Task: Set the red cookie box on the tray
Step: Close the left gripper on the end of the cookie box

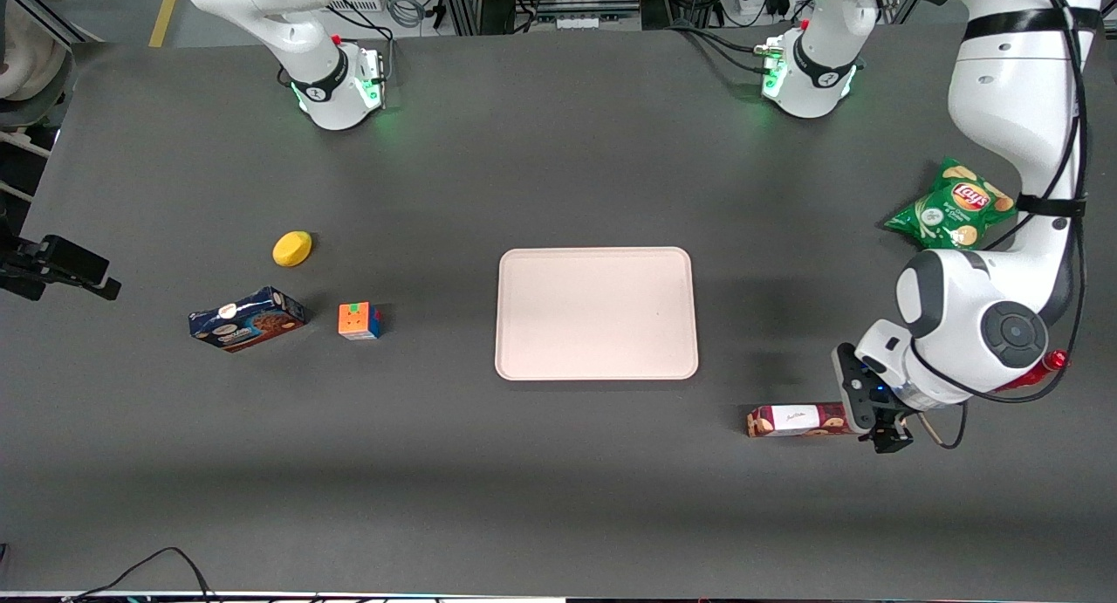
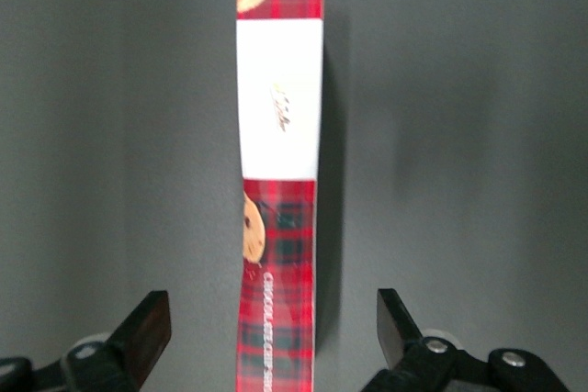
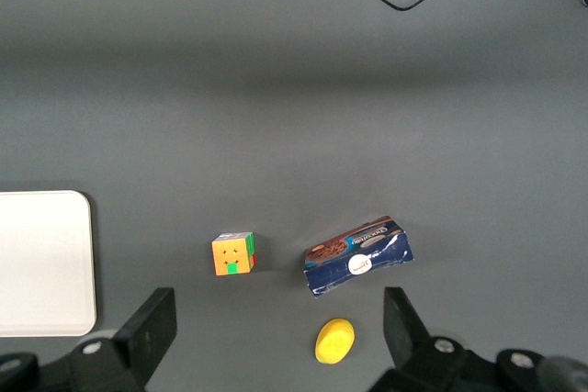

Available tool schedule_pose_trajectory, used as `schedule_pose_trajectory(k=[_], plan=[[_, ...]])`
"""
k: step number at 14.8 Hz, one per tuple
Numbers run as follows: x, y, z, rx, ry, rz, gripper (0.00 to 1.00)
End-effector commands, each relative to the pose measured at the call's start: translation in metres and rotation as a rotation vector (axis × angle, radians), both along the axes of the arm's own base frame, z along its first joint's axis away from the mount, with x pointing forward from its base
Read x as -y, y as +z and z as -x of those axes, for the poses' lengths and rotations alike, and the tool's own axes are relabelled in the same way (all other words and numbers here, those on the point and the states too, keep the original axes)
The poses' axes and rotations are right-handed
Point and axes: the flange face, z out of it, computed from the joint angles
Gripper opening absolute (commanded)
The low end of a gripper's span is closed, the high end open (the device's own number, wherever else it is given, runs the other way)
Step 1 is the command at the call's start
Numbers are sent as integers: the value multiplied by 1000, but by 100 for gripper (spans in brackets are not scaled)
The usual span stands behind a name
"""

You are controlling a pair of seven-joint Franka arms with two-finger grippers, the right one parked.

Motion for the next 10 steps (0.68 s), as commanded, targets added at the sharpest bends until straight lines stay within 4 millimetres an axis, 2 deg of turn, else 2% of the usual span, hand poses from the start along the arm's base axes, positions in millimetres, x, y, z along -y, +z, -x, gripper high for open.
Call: schedule_pose_trajectory(k=[1, 5, 10], plan=[[17, -11, -4, 42, 26, 14, 100], [25, -20, 0, 41, 18, 14, 100], [23, -35, 7, 5, 19, 12, 99]])
